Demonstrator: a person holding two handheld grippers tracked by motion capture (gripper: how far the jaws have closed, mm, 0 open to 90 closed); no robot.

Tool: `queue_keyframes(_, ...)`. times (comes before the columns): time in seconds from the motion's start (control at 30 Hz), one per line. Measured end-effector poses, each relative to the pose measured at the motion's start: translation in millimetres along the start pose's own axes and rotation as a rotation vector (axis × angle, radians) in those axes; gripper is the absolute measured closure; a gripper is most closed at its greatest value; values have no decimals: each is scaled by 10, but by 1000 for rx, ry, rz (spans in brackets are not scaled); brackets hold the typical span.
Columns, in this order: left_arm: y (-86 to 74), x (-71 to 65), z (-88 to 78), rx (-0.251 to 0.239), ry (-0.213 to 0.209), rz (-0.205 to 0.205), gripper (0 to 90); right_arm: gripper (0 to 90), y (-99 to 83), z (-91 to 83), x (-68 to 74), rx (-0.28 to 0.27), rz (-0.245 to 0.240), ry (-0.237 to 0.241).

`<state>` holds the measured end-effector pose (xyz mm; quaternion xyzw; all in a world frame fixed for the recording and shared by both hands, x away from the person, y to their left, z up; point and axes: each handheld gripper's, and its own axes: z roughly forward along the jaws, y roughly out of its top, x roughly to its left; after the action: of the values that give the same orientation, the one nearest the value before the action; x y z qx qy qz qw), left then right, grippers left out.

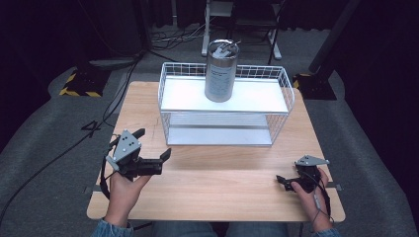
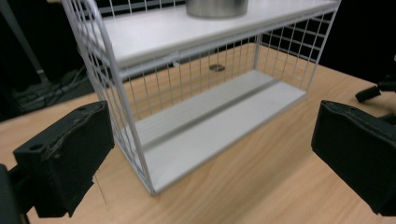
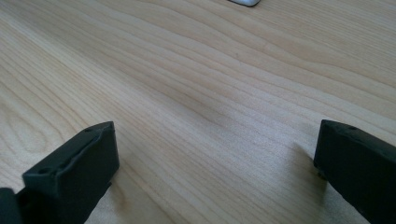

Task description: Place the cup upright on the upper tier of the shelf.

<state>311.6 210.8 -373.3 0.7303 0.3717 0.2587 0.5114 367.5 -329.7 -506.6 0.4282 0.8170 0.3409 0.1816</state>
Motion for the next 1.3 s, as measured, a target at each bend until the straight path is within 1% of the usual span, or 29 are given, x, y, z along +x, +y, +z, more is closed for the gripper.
queue_keyframes(0.07, -106, 20, -5, 13, 0, -22, 0, 4, 0, 0, 0, 0, 0, 0)
queue_keyframes(0.13, -221, 34, -7, 23, 8, -26, 0, 4, 0, 0, 0, 0, 0, 0)
queue_keyframes(0.17, -305, 35, 2, 37, 19, -25, 0, 4, 0, 0, 0, 0, 0, 0)
queue_keyframes(0.23, -393, 33, 21, 55, 25, -29, 0, 5, 0, 0, 0, 0, 0, 0)
queue_keyframes(0.27, -466, 35, 46, 75, 24, -30, 0, 4, 0, 0, 0, 0, 0, 0)
queue_keyframes(0.3, -507, 40, 61, 89, 21, -27, 0, 4, 0, 0, 0, 0, 0, 0)
queue_keyframes(0.37, -630, 46, 96, 122, 22, -35, 0, 4, 0, 0, 0, 0, 0, 0)
queue_keyframes(0.53, -831, 88, 131, 166, 24, -55, 0, 4, 0, 0, 0, 0, 0, 0)
queue_keyframes(0.57, -879, 100, 133, 173, 31, -70, 0, 4, 0, 0, 0, 0, 0, 0)
queue_keyframes(0.63, -932, 114, 139, 184, 37, -82, 0, 5, 0, 0, 0, 0, 0, 0)
queue_keyframes(0.7, -981, 132, 153, 214, 41, -85, 0, 4, 0, 0, 0, 0, 0, 0)
queue_keyframes(0.8, -1072, 151, 192, 261, 44, -108, 0, 5, 0, 0, 0, 0, 0, 0)
queue_keyframes(0.83, -1107, 166, 214, 288, 46, -110, 0, 4, 0, 0, 0, 0, 0, 0)
queue_keyframes(0.87, -1128, 173, 230, 305, 51, -112, 1, 4, 0, 0, -1, -1, -1, 0)
queue_keyframes(0.9, -1162, 182, 259, 339, 57, -119, 1, 4, 0, 0, 0, 0, 0, 0)
queue_keyframes(0.93, -1180, 185, 276, 363, 65, -117, 1, 4, 0, 0, 0, 0, 0, 0)
queue_keyframes(0.97, -1211, 190, 307, 398, 79, -106, 2, 4, 0, 0, 0, 0, 0, 0)
queue_keyframes(1.0, -1224, 195, 320, 420, 84, -94, 2, 4, 0, 0, 0, 0, 0, 0)
queue_keyframes(1.07, -1260, 191, 360, 462, 85, -92, 2, 4, 0, 0, 0, 0, 0, 0)
queue_keyframes(1.13, -1279, 189, 387, 489, 89, -82, 7, 4, 0, 0, 0, 0, 0, 0)
queue_keyframes(1.3, -1280, 192, 394, 487, 92, -89, 0, 4, 0, 0, 0, 0, -1, 0)
